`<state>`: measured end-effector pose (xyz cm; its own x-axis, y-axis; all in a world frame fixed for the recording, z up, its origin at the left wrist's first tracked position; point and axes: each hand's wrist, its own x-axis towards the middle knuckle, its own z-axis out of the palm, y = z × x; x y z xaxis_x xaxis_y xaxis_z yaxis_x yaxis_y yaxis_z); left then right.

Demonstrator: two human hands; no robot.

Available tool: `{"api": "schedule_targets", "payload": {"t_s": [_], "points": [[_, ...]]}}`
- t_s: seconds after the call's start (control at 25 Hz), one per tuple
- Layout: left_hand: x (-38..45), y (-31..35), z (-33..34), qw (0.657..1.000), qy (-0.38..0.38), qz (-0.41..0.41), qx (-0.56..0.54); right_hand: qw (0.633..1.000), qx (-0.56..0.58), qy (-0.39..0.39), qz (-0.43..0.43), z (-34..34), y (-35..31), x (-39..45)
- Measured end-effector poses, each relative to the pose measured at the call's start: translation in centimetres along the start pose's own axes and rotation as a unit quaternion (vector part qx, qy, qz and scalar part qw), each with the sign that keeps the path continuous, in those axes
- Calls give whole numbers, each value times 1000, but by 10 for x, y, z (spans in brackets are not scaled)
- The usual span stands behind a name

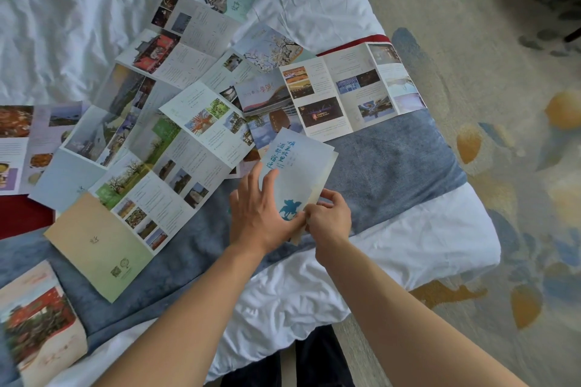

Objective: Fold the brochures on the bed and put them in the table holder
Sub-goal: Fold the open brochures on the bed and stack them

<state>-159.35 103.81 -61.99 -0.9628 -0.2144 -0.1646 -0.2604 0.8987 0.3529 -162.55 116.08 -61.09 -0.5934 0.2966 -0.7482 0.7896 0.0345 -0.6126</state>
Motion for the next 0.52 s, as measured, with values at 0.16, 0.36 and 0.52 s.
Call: {"api": "schedule_targets", "payload": {"t_s": [0.16, 0.36, 0.52], "points": [[-3, -6, 2, 999, -2, -34, 2, 999, -49, -6, 7, 9, 4, 2], [-4, -5, 1, 998, -31, -55, 14, 999, -35, -24, 28, 15, 10, 2], [-14, -17, 6, 969, -45, -157, -185, 997, -58, -34, 24, 18, 3, 5]]}}
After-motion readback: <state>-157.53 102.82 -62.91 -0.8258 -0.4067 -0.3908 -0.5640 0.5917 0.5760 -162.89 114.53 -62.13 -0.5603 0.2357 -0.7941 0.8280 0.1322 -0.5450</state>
